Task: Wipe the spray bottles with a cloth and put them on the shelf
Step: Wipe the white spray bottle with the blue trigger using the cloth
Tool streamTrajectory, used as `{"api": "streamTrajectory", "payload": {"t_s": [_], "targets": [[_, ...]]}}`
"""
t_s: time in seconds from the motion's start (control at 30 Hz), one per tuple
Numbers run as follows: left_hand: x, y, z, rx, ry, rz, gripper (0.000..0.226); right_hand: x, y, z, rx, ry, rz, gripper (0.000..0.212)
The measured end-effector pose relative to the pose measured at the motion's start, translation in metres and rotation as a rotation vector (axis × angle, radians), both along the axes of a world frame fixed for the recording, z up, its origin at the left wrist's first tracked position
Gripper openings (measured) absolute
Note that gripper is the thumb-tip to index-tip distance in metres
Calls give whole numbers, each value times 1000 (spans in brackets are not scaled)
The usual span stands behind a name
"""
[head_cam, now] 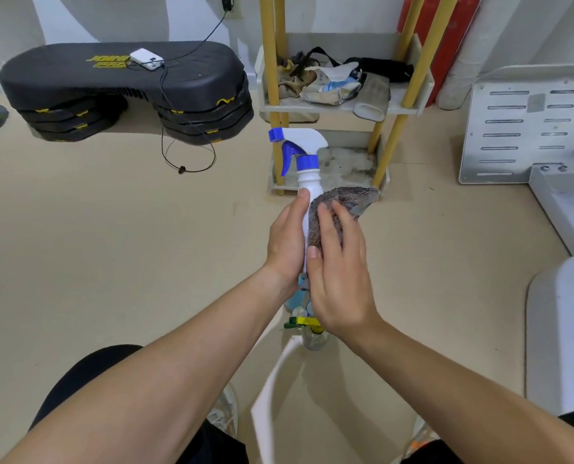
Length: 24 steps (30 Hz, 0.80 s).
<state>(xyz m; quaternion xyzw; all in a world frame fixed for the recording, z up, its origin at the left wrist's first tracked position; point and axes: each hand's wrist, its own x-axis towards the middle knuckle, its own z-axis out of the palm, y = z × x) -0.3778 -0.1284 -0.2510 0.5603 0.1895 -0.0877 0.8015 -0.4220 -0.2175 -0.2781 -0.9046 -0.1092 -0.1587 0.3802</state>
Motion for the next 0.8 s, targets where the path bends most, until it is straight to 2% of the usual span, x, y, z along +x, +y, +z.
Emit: {"api": "streamTrajectory", "payload": {"t_s": [0.07,0.13,0.23,0.3,0.4,0.47,0.57,0.63,0.73,0.8], "targets": [[-2,-2,0,-5,4,4,44,7,-4,6,68,57,-2,55],[-6,-6,1,67,18,-24,36,23,-12,13,238,162,-58,50],[-7,-8,-1,156,10,-61,37,34,-17,19,462,247,-118,41],[-6,-4,2,115,-6,-73,44,22,-9,22,412,194,-107,41],[-3,1,3,3,-56,-82,47,-1,4,18,196,63,-76,53],[-2,3,4,-19,-95,-95,47,-6,5,16,181,15,-51,56],[-4,-1,6,106,-127,-123,55,9,-5,33,371,-58,-131,49],[-8,-7,6,190,-133,-168,55,21,-12,51,421,-180,-214,41],[-12,-15,6,240,-151,-220,34,33,-14,64,307,-315,-187,40],[-11,-16,9,276,-169,-221,31,39,-16,64,185,-322,-134,42]]}}
